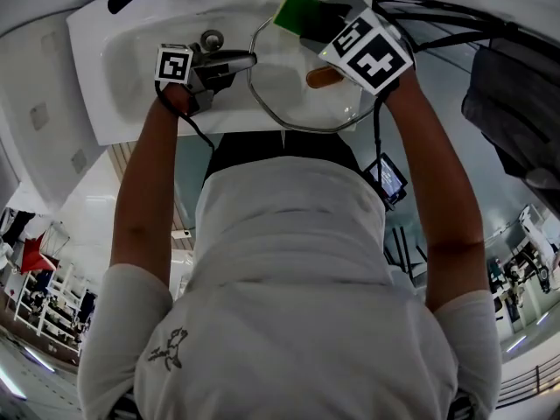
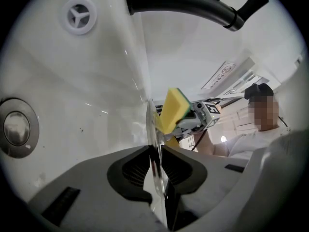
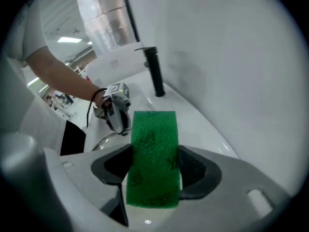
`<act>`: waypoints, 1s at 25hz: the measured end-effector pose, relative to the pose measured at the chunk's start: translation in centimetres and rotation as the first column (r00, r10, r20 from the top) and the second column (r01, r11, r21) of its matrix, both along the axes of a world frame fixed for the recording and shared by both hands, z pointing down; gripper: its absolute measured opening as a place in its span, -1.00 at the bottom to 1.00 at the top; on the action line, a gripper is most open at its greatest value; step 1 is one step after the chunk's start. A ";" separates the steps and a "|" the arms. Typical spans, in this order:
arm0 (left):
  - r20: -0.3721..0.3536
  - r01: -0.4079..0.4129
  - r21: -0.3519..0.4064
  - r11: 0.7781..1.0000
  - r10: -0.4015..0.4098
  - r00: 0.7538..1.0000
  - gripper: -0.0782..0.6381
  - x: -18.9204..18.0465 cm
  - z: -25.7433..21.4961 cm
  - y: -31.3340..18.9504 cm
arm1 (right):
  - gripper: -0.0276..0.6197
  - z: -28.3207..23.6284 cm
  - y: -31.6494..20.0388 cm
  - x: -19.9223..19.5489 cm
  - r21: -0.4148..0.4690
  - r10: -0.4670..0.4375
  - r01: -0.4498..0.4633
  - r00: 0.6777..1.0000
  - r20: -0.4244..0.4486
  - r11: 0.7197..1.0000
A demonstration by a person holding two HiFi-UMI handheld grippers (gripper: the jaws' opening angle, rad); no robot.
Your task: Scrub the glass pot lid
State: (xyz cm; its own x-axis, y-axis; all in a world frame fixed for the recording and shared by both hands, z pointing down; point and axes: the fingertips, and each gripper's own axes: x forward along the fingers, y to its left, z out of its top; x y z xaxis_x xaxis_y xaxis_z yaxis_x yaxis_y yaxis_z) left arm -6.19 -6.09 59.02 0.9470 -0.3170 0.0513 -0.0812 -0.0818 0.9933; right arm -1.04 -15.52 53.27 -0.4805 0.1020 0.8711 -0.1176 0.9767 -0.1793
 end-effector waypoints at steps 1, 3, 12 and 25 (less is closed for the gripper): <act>0.006 0.002 0.005 1.000 -0.002 1.000 -0.57 0.0 0.0 0.0 | -0.01 0.2 1.7 -1.5 -0.003 -0.072 0.072 0.997 0.004 0.997; 0.021 0.004 0.019 1.000 -0.005 1.000 -0.57 -0.1 0.0 -0.1 | -0.01 1.0 4.1 -2.8 0.008 -0.189 0.189 0.982 -0.019 0.982; 0.008 0.024 0.025 0.999 -0.024 1.000 -0.57 -0.1 0.0 0.1 | -0.02 1.6 2.5 5.5 -0.046 -0.065 0.063 0.996 -0.058 0.997; 0.022 0.045 0.022 0.999 -0.045 0.999 -0.57 -0.4 0.5 0.3 | -0.02 4.6 2.8 20.5 -0.056 0.144 -0.157 0.971 -0.193 0.986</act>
